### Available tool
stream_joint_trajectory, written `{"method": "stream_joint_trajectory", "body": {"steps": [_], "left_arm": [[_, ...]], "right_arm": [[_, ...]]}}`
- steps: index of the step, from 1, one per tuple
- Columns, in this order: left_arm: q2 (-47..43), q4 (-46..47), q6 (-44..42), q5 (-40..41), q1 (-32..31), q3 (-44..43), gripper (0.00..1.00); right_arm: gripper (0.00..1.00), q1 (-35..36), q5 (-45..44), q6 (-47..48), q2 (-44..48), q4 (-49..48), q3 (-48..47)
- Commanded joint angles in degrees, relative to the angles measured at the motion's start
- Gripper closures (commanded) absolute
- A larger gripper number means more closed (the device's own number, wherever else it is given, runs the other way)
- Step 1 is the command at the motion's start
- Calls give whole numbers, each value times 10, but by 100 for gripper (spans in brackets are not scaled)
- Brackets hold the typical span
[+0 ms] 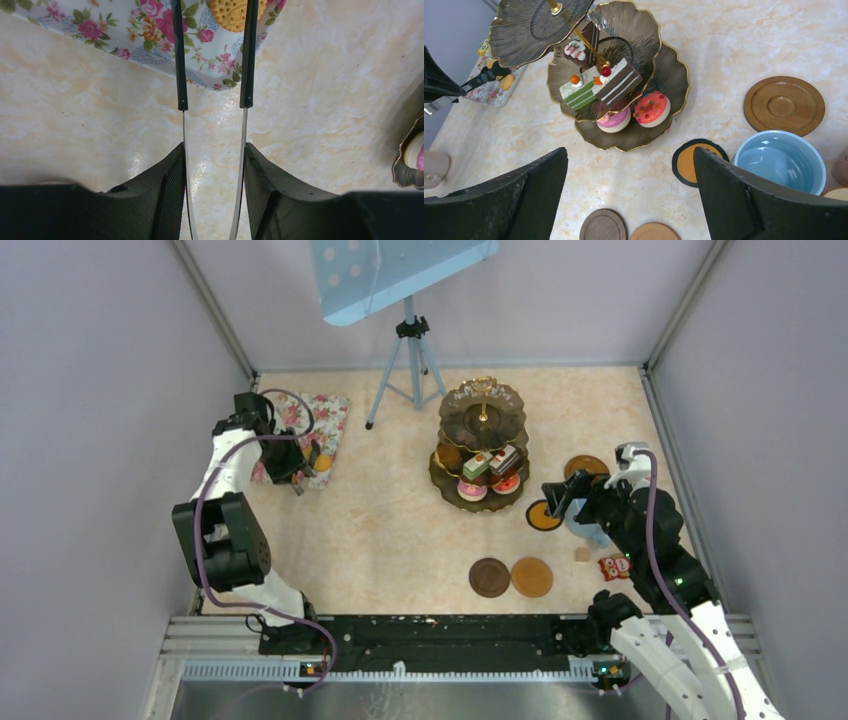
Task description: Serve the afternoon tea
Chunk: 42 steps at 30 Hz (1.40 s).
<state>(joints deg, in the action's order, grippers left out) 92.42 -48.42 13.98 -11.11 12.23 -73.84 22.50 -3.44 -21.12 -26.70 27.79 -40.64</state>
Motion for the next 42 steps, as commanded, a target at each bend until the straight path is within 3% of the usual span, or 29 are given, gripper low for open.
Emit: {"method": "stream_joint_trajectory", "body": {"steps": [1,8,16,26,33,36,42], "left_arm": [[10,27,3,-10,0,-25,51],[24,42,8,-14,0,-27,53],[18,42,3,-11,0,-31,63],[-20,36,-8,-9,0,-42,76],[-78,8,-7,-50,-10,-56,78],[-127,-13,-5,-53,-51,-58,78],[-218,-31,-4,-53,-210,-75,78]], "right_arm": [[6,7,-8,4,1,-23,5],[6,7,-9,4,1,-23,5],[6,6,-10,4,1,-21,4],[6,6,-7,-4,-1,-24,4],[6,6,-7,-2,-4,-23,0],[6,6,-9,2,-7,-23,-8],[6,7,-11,8,-20,-22,-26]]}}
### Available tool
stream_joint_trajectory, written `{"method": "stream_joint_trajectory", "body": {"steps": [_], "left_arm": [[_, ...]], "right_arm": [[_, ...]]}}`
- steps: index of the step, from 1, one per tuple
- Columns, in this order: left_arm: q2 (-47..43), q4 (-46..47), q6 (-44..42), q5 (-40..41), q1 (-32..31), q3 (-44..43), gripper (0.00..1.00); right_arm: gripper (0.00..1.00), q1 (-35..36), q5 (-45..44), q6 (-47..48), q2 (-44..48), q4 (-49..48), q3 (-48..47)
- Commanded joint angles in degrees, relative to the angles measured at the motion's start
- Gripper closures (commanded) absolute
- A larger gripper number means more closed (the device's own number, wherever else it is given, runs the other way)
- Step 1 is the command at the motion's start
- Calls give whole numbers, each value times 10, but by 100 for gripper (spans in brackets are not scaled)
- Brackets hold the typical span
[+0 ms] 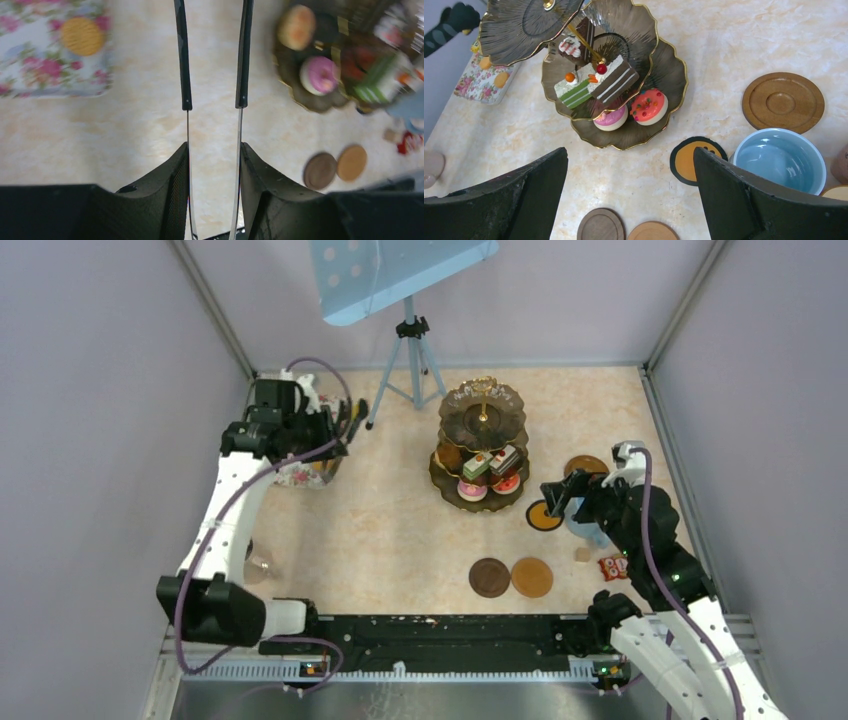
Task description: Serve the afternoon tea
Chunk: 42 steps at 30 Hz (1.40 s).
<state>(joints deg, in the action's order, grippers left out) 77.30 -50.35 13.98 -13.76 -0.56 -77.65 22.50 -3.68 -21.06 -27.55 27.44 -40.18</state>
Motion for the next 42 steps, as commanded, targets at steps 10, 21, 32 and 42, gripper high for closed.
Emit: {"method": "stream_joint_trajectory", "body": {"steps": [10,21,32,42], "left_arm": [[-100,56,7,-81,-241,-92,79],[17,107,-36,-38,-292,-155,80],[52,130,-34,-58,-306,-163,77],[86,123,-35,-28,-332,-185,67]], "right_arm": [[6,7,-24,4,-22,-16,-52],[7,6,-44,-3,-7,2,-66],[6,7,-49,-2,0,7,-66],[2,7,-59,12,4,14,-83]]}}
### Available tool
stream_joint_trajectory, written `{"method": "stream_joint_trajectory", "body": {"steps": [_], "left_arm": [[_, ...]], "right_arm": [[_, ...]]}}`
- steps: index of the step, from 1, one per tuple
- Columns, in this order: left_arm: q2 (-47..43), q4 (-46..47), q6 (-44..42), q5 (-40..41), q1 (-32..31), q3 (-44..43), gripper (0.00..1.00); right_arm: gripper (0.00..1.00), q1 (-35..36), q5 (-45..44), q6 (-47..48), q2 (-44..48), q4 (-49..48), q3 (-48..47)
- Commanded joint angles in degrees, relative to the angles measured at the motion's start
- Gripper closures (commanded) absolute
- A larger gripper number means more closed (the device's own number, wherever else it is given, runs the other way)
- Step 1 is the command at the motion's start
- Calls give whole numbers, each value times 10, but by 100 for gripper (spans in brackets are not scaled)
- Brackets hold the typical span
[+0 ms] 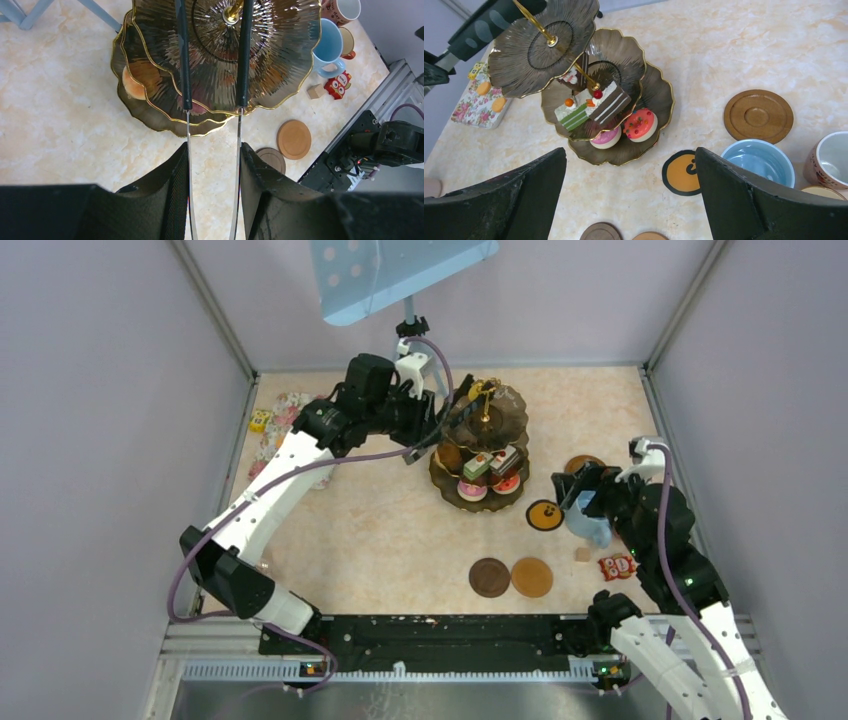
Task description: Serve the afternoon tea
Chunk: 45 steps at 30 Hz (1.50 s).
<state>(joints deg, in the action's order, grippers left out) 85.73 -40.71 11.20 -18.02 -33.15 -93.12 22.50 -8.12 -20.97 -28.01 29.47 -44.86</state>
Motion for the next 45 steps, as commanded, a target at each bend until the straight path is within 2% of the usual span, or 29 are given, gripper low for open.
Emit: {"method": "stream_joint_trajectory", "body": {"steps": [1,17,22,29,34,41,43,45], "left_arm": [[3,27,-7,18,-6,-33,66],[-32,7,-17,70,-7,-34,49],[-53,6,-16,91,-7,-31,51],[-122,0,-8,169,-6,-11,55],[-170,-87,6,248,-6,-15,55],[-205,-251,85,370,-3,14,54],[-202,-269,100,409,19,40,53],[-199,-248,85,409,65,75,53]], "right_arm": [[2,7,-15,12,11,-5,-36],[1,7,-14,21,9,-13,-37],[1,7,-12,20,7,-17,-33],[1,7,-9,20,7,-19,-29],[1,7,-3,22,3,-24,-26],[1,6,23,18,-13,-45,-5],[1,7,30,17,-19,-52,-1],[1,7,34,17,-24,-54,-1]]}}
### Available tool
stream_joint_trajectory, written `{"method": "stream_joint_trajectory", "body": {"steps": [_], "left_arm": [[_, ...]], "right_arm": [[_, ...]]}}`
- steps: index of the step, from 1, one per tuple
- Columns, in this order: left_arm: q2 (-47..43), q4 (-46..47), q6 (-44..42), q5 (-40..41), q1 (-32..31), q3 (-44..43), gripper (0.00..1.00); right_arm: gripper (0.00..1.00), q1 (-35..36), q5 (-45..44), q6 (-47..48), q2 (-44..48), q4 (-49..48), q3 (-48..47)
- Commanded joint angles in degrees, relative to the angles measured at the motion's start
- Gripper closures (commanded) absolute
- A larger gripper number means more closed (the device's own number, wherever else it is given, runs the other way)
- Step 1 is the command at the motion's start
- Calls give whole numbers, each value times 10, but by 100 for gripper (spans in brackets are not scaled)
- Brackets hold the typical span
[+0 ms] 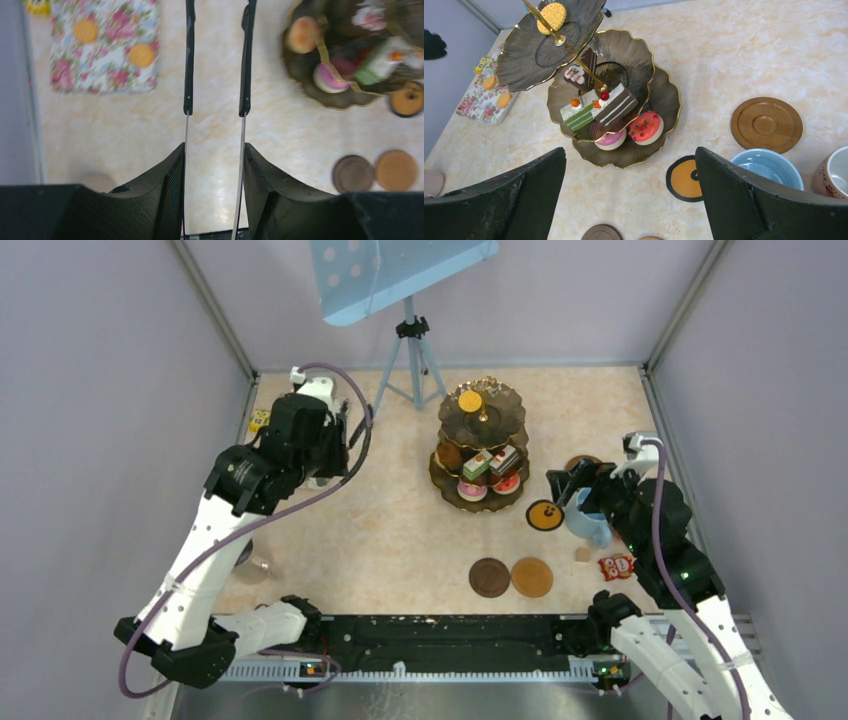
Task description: Serve the afternoon tea
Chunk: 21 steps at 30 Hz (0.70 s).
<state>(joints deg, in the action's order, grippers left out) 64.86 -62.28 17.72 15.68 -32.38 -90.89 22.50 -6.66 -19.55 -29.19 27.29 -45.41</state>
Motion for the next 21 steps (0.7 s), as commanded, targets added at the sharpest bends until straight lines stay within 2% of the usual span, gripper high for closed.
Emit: {"method": "stream_joint_trajectory", "body": {"steps": [1,5,11,21], "left_arm": [[9,-5,5,55,98,78,54],[31,118,-21,-39,256,154,56],[127,217,-17,-58,356,171,55],[216,286,-4,-95,413,161,54]], "right_arm": [[2,6,20,2,-13,-32,3],[2,7,16,5,-9,-26,-2],[2,6,11,3,2,-13,-2],[2,6,8,2,3,-16,8]]}}
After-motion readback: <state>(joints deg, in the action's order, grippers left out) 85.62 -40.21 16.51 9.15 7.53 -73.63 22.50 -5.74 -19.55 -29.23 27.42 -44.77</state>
